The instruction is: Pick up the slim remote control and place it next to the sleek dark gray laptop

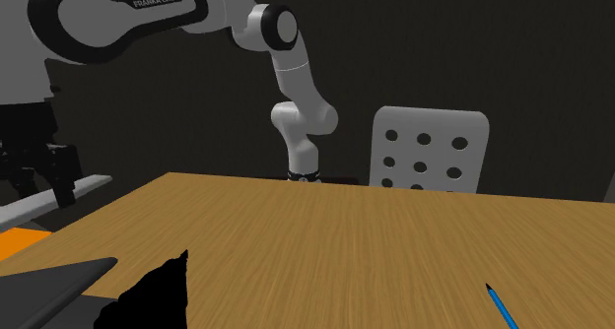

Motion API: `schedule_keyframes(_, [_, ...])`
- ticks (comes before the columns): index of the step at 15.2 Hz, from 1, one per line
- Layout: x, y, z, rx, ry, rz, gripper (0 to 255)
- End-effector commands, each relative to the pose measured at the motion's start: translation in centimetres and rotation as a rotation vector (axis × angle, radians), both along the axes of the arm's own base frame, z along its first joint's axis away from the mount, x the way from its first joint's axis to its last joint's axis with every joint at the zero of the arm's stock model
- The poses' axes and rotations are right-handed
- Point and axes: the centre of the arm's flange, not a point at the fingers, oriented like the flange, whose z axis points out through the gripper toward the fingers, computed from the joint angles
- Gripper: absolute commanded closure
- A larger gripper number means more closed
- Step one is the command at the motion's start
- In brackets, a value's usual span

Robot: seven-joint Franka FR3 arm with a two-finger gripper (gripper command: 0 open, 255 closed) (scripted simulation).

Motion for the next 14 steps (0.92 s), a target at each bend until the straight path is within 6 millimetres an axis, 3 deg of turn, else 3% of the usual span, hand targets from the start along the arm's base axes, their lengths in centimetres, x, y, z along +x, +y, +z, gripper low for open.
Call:
schedule_keyframes(1, [0.1,0.0,-1.1,-0.001,-0.001,0.000,255])
schedule_keyframes(14, [0.1,0.0,-7.9,-0.001,-0.001,0.000,255])
